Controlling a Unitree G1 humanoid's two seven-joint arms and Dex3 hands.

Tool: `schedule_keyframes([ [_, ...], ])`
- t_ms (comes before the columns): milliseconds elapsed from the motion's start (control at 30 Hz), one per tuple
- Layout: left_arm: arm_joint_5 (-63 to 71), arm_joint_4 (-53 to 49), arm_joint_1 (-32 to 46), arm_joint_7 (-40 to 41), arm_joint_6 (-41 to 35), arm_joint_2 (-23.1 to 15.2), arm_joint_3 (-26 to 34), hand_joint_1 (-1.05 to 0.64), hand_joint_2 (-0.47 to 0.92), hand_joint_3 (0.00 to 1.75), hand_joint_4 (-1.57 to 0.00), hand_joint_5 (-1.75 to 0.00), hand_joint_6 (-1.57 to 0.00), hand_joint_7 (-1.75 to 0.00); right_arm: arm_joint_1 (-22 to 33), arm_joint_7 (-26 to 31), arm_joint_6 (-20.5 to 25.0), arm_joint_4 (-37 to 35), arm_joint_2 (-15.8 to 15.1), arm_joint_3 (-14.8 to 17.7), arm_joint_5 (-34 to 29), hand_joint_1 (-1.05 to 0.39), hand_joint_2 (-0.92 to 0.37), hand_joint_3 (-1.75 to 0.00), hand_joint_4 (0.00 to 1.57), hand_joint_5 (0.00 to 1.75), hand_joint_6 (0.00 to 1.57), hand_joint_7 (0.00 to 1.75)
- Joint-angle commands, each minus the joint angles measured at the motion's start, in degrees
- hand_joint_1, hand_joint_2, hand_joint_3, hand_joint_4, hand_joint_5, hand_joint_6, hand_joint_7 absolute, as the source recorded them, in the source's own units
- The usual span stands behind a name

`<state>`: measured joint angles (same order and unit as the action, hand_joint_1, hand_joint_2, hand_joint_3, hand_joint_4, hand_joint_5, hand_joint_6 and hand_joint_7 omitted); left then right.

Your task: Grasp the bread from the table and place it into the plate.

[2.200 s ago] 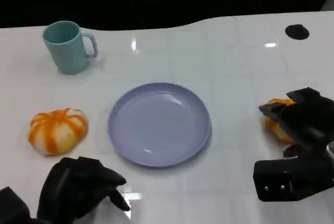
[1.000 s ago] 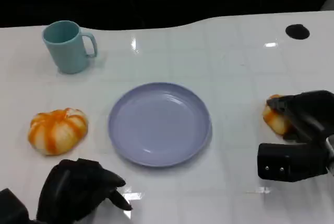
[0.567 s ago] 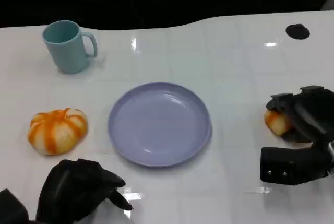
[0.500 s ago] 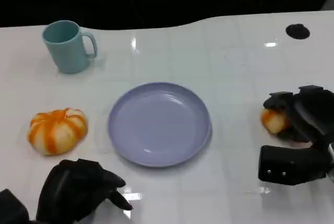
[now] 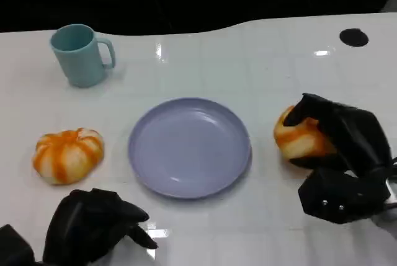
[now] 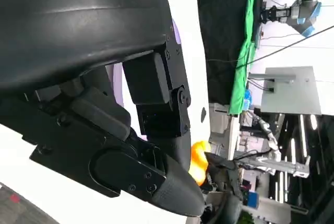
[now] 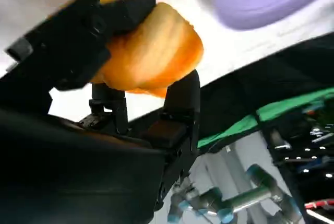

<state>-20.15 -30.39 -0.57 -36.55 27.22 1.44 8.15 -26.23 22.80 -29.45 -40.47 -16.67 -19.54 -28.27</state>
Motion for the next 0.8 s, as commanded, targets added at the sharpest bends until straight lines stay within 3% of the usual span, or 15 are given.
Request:
schedule_keyframes([
  [33, 0.0, 0.7, 0.5, 0.3, -0.2, -0.7, 0.1, -1.05, 0.78, 0.00, -1.57, -0.42, -1.57, -0.12, 3.1, -5.0, -2.5, 8.0, 1.1, 2.4, 4.4, 0.07, -0.26, -1.46, 0.94, 1.75, 0.73, 1.75],
  [267, 0.5, 0.3, 0.3, 0.5, 0.4, -0.8, 0.0, -1.05, 0.78, 0.00, -1.57, -0.42, -1.57, -0.13, 4.1, -8.0, -1.3, 14.0, 5.4, 2.7, 4.6, 0.05, -0.18, -1.62, 0.98, 1.75, 0.76, 1.75],
  [800, 0.7, 0.6, 0.6, 0.5, 0.2, -0.9, 0.0, -1.05, 0.78, 0.00, -1.57, -0.41, -1.57, -0.13, -4.4, -1.2, -2.9, 0.8, 13.9, 0.0, -3.1, -0.07, -0.19, -1.62, 1.00, 1.75, 0.76, 1.74],
])
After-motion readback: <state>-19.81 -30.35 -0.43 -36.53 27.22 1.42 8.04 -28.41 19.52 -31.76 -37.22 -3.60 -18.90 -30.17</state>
